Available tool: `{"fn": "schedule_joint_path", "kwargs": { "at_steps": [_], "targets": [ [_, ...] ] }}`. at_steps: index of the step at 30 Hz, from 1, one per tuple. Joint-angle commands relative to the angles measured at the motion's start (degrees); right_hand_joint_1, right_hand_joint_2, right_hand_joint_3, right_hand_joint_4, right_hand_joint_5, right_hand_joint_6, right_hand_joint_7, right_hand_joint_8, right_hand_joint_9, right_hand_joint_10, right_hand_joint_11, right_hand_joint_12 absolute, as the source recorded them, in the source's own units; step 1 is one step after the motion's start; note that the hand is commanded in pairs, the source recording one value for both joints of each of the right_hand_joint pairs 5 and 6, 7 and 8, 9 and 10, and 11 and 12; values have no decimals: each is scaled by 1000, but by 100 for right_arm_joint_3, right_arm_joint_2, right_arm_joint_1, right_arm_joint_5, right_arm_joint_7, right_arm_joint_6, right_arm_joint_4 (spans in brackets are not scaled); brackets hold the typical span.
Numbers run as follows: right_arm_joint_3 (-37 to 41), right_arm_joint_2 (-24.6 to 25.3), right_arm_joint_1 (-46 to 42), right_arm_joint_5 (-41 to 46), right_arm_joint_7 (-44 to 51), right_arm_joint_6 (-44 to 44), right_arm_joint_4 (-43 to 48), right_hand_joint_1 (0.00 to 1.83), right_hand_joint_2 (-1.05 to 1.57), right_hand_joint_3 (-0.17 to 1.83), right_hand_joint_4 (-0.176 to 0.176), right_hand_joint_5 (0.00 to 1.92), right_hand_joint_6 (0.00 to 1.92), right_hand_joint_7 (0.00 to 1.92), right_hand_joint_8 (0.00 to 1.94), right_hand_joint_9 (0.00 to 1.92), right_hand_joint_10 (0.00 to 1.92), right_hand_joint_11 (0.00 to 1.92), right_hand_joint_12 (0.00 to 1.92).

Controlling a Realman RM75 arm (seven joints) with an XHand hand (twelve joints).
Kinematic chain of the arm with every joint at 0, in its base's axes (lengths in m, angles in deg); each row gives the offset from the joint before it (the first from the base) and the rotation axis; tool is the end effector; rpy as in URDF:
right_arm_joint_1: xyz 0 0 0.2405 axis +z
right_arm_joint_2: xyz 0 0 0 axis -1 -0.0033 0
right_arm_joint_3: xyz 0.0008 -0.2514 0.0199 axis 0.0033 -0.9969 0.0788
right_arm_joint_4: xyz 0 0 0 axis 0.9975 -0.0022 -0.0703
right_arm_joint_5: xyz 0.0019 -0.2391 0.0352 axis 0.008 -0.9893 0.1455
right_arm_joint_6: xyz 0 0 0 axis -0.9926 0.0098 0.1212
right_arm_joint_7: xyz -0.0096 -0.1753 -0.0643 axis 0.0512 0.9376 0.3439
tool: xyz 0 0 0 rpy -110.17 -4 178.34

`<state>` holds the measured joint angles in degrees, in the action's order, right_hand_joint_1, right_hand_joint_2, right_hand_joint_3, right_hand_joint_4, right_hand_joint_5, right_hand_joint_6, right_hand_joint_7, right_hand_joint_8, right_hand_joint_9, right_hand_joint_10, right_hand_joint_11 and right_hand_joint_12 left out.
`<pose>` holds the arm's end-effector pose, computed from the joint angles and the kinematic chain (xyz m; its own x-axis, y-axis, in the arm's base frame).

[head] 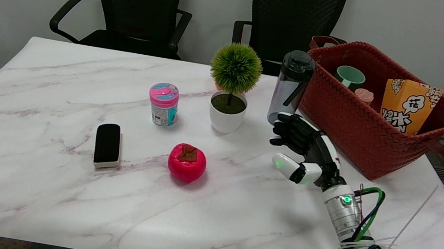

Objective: Pick up the potted plant.

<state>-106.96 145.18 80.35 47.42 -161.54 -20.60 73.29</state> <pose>-0.3274 -0.3373 0.3480 0.0740 0.0548 0.9958 -0.9798 -0.1822 0.0828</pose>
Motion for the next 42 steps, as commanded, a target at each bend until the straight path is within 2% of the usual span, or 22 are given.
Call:
{"fn": "schedule_joint_path", "kwargs": {
  "at_steps": [1,5,14,22,37,42],
  "targets": [
    [-58,178,503,7,-52,232,-204,1113,-45,1163,0,512,512,568,568,515,515,643,643],
    [102,178,504,59,-52,148,-294,1108,-95,1168,0,379,379,527,527,440,440,526,526],
    [347,178,513,54,-4,114,-313,1094,-108,1068,0,258,258,502,502,437,437,509,509],
    [61,298,643,31,-33,218,-280,1087,-102,1061,0,246,246,492,492,434,434,497,497],
    [-384,683,1410,-5,-492,364,-1123,1084,-154,1046,0,239,239,480,480,427,427,462,462],
    [-434,764,1602,-5,-518,380,-1312,1084,-113,1012,0,344,344,479,479,431,431,461,461]
  ]
}}
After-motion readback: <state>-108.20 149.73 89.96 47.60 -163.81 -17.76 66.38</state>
